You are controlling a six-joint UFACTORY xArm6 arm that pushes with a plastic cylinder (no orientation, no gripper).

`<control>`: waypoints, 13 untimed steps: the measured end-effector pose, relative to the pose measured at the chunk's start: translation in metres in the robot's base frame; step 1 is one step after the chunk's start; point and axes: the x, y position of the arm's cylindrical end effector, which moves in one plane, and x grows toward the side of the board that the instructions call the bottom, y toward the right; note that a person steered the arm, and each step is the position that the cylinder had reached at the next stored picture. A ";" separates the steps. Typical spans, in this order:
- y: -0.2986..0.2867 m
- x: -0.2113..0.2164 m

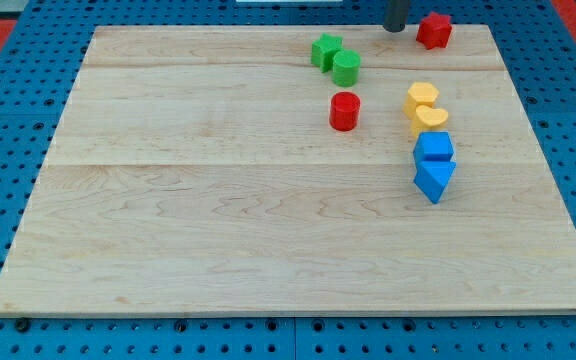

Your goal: Separate the green blocks

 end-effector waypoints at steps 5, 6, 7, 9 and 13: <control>-0.015 0.030; -0.042 0.061; -0.066 0.082; -0.117 0.084; -0.145 0.062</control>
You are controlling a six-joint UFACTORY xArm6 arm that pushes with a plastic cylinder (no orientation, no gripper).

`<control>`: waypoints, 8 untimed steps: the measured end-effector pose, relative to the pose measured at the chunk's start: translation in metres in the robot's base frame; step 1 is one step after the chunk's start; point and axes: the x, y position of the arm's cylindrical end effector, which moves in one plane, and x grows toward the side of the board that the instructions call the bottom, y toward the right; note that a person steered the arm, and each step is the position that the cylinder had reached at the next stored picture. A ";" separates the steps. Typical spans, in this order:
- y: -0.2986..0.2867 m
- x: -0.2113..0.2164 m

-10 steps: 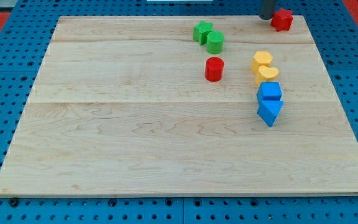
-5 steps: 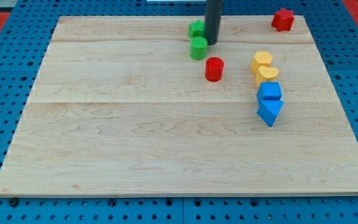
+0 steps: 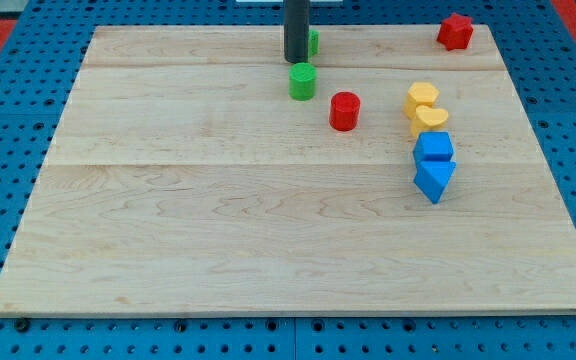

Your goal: Separate the green blocks

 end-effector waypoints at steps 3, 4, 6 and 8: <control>0.004 -0.010; 0.003 -0.010; 0.003 -0.008; 0.004 -0.006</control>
